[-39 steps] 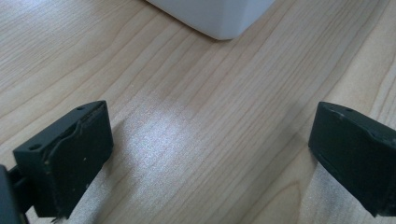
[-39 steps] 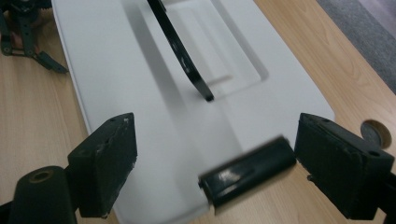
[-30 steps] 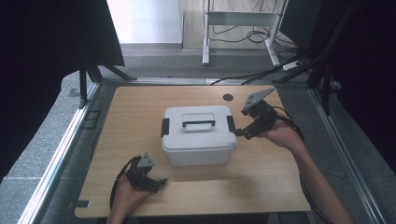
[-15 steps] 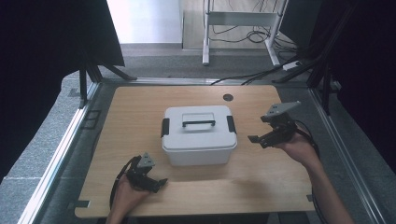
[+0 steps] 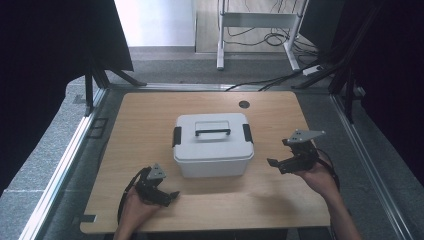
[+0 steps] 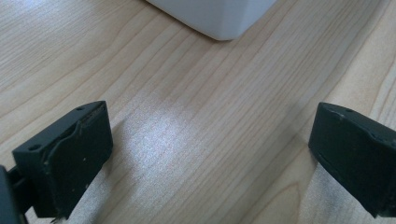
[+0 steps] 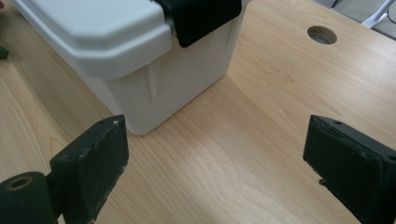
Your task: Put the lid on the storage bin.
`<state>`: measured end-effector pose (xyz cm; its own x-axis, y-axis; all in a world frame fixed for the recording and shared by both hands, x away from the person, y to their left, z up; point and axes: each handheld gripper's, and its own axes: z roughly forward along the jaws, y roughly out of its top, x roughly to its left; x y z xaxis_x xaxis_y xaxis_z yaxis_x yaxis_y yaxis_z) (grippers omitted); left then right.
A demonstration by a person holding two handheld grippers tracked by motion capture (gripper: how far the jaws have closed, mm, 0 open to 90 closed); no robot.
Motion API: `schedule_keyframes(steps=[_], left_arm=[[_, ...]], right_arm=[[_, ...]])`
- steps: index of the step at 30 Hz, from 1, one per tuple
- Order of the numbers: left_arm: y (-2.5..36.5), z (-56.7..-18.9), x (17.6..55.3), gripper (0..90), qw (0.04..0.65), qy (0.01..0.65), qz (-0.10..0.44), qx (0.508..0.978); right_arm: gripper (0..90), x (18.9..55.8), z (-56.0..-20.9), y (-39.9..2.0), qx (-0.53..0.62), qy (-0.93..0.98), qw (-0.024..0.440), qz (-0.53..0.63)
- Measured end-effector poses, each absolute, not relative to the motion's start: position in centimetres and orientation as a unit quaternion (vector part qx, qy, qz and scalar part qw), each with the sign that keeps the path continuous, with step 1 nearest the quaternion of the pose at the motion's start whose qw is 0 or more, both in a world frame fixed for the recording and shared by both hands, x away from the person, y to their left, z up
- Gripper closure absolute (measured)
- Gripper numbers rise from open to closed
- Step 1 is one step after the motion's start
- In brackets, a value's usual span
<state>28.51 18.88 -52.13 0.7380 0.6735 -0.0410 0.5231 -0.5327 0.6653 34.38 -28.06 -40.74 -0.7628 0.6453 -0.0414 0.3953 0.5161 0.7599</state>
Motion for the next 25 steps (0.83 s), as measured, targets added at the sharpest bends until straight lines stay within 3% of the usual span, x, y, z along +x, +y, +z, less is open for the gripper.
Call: schedule_keyframes(steps=[10, 18, 25], left_arm=[[18.9, -52.1, 28.5, 0.0, 0.339, 0.345, 0.111, 0.868], [18.9, -52.1, 28.5, 0.0, 0.339, 0.345, 0.111, 0.868], [18.9, -52.1, 28.5, 0.0, 0.339, 0.345, 0.111, 0.868]], right_arm=[[6.0, 32.8, -45.6, -28.1, 0.327, 0.847, 0.164, 0.387], [5.5, 32.6, -51.1, -27.9, 0.354, 0.854, 0.133, 0.357], [2.3, 32.4, -51.8, -27.7, 0.354, 0.856, 0.140, 0.349]])
